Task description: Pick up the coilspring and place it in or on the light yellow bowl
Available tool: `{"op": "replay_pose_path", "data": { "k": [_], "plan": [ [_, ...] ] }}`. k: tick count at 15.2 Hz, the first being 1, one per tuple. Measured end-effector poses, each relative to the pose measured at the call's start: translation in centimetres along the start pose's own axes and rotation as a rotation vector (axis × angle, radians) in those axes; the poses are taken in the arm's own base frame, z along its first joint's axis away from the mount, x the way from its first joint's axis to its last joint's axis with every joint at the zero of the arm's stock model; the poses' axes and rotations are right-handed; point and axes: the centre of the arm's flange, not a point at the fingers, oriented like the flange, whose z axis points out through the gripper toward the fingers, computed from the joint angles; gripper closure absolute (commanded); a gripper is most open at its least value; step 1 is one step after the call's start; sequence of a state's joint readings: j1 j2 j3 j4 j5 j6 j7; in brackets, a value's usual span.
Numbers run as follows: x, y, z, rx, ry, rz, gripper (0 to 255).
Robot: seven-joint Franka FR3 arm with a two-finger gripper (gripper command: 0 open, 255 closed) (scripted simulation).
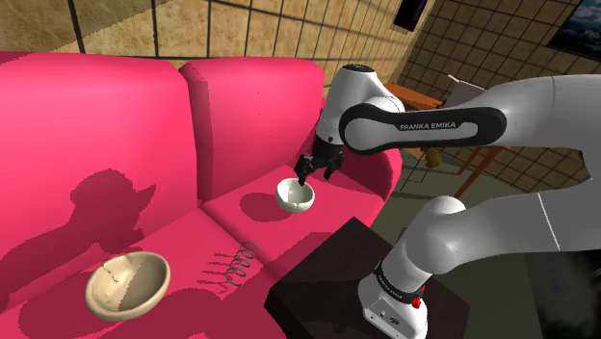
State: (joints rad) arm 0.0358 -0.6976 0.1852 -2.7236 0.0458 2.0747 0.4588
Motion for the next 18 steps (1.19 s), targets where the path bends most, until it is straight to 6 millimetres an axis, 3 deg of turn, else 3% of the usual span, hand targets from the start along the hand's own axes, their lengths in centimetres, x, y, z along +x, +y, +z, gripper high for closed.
{"op": "replay_pose_path", "data": {
  "k": [18],
  "plan": [
    [-1.5, -14.0, 19.3, -0.009, -0.006, 0.176, 0]
  ]
}}
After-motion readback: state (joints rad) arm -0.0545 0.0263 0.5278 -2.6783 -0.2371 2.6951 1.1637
